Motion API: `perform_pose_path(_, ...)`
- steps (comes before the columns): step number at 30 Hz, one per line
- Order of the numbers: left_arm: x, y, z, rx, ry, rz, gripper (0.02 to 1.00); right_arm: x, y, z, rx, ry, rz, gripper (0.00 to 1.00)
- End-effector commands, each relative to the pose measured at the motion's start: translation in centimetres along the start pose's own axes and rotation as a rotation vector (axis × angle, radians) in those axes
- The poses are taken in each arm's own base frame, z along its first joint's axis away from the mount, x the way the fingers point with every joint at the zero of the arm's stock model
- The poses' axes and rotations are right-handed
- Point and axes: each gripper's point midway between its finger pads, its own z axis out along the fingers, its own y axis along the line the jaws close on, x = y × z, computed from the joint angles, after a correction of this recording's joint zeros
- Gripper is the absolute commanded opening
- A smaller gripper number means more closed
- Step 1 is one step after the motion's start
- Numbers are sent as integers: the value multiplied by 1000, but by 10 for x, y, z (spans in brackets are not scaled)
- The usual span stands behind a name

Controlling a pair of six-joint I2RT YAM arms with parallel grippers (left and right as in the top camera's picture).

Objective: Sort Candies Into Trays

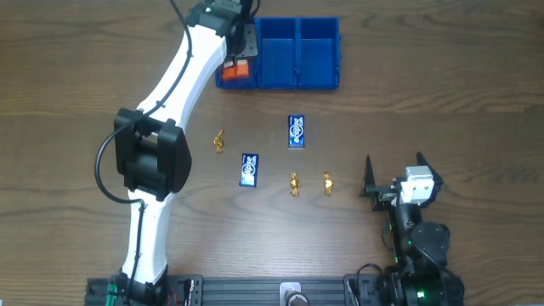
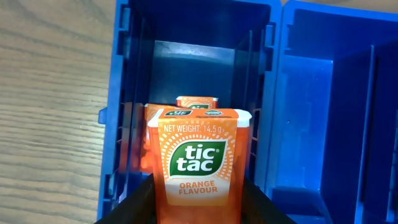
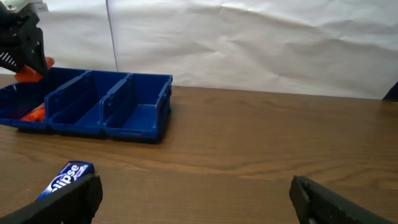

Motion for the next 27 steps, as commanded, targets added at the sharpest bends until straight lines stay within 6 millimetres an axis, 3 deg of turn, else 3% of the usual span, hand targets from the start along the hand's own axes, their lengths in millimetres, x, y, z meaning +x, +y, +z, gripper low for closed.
perform_pose_path(1, 2, 6, 3, -6, 16, 13, 638, 0, 2, 0, -7, -2, -8, 998)
perform_pose_path(3, 1, 9, 3, -8, 17, 8, 816, 0, 2, 0, -7, -2, -8, 998)
perform_pose_path(7, -9, 13, -19, -8, -34, -3, 910, 0, 2, 0, -7, -2, -8, 998)
perform_pose_path(10, -21, 16, -62, 18, -154, -20, 919, 0, 2, 0, -7, -2, -8, 998)
perform_pose_path(14, -22, 33, -141, 101, -377, -62, 943, 0, 1, 0, -6, -2, -8, 998)
perform_pose_path(18, 2, 74, -219, 118, -602, -86, 965, 0, 2, 0, -7, -2, -8, 998)
perform_pose_path(20, 18, 95, -246, 124, -688, -94, 976, 0, 2, 0, -7, -2, -8, 998)
perform_pose_path(22, 39, 119, -266, 126, -762, -107, 989, 0, 1, 0, -6, -2, -8, 998)
perform_pose_path(27, 94, 156, -289, 110, -918, -49, 1000, 0, 1, 0, -6, -2, -8, 996)
